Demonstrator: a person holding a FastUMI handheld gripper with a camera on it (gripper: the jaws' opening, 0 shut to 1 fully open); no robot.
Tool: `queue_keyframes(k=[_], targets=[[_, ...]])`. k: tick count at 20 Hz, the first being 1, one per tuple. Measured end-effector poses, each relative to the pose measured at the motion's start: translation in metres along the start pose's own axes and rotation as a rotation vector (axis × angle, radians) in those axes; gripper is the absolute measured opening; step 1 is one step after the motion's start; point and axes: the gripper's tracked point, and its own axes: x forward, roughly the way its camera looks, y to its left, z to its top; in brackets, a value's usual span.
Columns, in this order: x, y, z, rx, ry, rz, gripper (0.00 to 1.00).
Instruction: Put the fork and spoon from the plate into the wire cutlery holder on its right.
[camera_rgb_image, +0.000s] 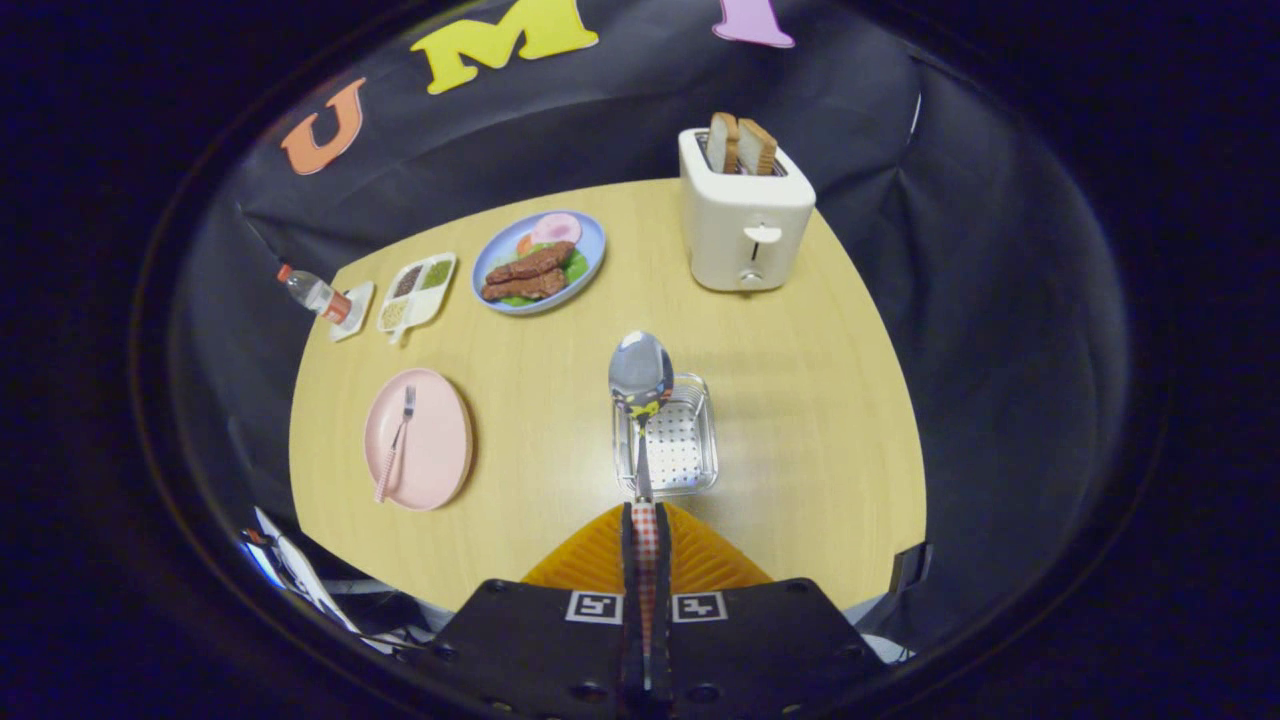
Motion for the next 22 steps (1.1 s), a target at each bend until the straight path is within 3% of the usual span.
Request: queue_keyframes(k=[3, 7, 15, 22], targets=[[0.006, -0.015, -0.002, -0.005, 0.095, -0.042, 0.03], [0.013, -0.007, -0.005, 0.023, 0.246, 0.012, 0.03], [0.035, 0.002, 0.003, 0.05, 0.467, 0.03, 0.05], [0.051, 0.003, 0.011, 0.042, 0.532, -0.017, 0.05]])
